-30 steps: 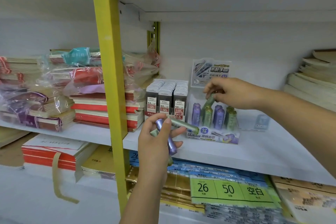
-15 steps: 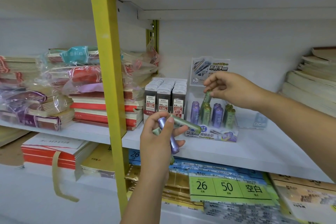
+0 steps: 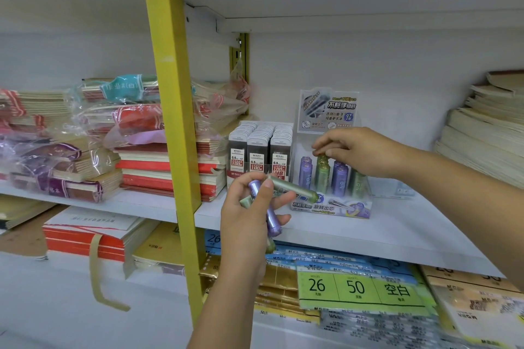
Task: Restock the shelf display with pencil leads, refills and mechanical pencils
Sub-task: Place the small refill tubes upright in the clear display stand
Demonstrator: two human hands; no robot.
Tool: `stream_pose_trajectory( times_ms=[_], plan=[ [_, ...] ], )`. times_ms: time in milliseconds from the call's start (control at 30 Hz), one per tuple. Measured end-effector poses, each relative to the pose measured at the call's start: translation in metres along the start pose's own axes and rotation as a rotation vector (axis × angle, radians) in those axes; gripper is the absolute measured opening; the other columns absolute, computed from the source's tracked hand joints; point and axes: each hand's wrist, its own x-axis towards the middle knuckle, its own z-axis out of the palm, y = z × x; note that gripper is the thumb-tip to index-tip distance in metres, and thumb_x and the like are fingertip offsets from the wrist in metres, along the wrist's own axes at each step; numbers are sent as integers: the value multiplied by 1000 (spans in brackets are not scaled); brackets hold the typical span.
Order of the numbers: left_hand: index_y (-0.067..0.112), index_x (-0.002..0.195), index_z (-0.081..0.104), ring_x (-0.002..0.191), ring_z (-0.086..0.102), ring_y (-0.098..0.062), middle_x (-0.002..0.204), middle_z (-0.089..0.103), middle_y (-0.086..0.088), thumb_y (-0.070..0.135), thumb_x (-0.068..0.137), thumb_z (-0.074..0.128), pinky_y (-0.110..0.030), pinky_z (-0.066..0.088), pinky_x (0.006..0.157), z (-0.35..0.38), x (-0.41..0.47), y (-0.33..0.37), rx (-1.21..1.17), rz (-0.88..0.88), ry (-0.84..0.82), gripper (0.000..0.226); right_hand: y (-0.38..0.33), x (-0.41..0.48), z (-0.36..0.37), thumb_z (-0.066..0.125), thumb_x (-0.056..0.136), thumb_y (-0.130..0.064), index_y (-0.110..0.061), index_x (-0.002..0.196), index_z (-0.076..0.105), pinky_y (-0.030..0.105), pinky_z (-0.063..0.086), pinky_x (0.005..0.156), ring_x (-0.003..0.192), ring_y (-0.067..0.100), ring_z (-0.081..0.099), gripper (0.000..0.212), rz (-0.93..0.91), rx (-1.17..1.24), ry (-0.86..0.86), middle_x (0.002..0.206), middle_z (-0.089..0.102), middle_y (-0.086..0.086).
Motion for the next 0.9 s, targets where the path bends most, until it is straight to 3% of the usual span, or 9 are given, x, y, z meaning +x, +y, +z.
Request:
stream_pose_trajectory(
  times_ms=[200,267,367,467,567,633,733,900],
  plan=[
    [35,83,70,87,77,-25,101,76,7,19,94,65,-25,56,51,1,-5,4,-11,-15,-40,20,-10,-14,4,39,103,-22,-28,141,45,20,34,101,125,2,46,38,18,-83,-70,135,53,-16],
    [34,84,70,87,77,-25,101,76,6,18,93,65,-25,56,51,2,-7,5,-16,-15,-53,19,-19,-25,4,41,103,-22,-31,137,49,19,34,98,120,-2,44,36,-37,-61,104,128,49,-23],
    [35,86,71,87,76,-25,103,76,5,21,91,66,-24,56,51,4,-9,7,-28,-11,-63,15,-38,-58,13,45,96,-32,-43,109,60,11,45,78,92,-8,55,23,-153,80,354,102,60,-29],
    [35,86,71,89,76,-25,106,76,3,27,84,70,-24,55,51,5,-11,9,-66,-17,-96,9,-45,-91,33,49,90,-40,-48,101,59,19,51,64,74,5,61,17,-131,222,244,84,66,-13],
    [35,87,71,91,76,-24,113,75,3,27,80,69,-24,56,52,5,-14,10,-93,-10,-179,10,-42,-105,51,56,95,-25,-30,106,66,26,56,59,70,16,69,16,-5,549,144,87,71,-7],
    [36,91,72,91,76,-23,114,74,7,25,85,68,-24,56,54,5,-16,10,-34,0,-216,13,-40,-106,53,60,93,-14,-20,103,68,24,55,59,68,19,70,14,47,696,195,83,73,0],
    [39,103,73,86,76,-23,104,75,10,20,94,65,-24,57,54,5,-18,7,94,-14,-216,22,-31,-105,49,67,87,-6,-19,101,68,21,55,65,73,21,70,19,68,739,280,80,74,5],
    [40,93,74,70,75,-21,93,76,5,17,94,66,-25,56,52,11,-16,-3,214,-26,-240,24,-19,-100,41,66,86,-2,-24,96,75,21,55,69,77,20,71,26,66,868,295,83,74,8]
  ],
)
